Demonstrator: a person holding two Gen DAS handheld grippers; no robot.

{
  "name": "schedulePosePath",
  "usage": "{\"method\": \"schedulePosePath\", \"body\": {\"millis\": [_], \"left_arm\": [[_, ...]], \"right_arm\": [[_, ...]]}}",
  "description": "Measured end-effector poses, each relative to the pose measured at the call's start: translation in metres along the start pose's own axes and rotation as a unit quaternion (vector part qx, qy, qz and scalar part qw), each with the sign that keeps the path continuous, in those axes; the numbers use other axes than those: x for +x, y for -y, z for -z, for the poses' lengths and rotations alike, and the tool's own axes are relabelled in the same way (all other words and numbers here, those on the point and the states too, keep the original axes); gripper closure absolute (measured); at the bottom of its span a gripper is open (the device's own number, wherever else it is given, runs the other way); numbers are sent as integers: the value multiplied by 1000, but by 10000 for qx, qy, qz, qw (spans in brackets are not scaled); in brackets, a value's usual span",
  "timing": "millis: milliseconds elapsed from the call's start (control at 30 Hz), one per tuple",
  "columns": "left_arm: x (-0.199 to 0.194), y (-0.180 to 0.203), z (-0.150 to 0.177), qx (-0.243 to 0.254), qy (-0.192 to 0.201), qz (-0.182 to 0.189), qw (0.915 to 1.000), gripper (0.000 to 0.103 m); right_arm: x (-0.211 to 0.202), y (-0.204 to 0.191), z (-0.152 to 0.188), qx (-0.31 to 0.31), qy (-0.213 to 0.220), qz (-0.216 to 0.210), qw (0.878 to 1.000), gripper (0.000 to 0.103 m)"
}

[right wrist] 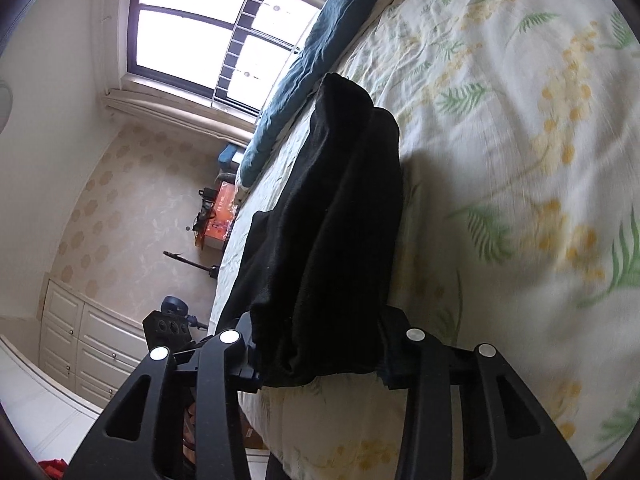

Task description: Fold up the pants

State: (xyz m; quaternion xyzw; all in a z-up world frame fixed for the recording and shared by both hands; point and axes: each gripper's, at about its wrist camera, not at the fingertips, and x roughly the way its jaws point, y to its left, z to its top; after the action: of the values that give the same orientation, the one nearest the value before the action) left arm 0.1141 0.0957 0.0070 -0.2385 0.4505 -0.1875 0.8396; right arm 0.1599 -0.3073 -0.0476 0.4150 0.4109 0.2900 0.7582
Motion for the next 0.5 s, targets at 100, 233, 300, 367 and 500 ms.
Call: {"method": "schedulePosePath", "body": {"millis": [100,233,300,367,500], "left_arm": [[-8,-3,10,-48,31,8,10000,75],[-15,-4,20,-42,66,-13,10000,75],[-17,-5,23,-62,69,-13,10000,75],[-19,-4,25,-55,67,-22,10000,75],[-23,-4,29,-11,55,-49,10000,75]], "right_arm": [[0,0,9,18,-28,-27,10000,63],[0,-2,16,9,-57,-39,10000,63],[-1,-2,19,21,-57,-52,10000,63],[-2,-3,23,29,-62,-63,10000,63],[-4,-2,27,43,-71,-90,9999,63]]}}
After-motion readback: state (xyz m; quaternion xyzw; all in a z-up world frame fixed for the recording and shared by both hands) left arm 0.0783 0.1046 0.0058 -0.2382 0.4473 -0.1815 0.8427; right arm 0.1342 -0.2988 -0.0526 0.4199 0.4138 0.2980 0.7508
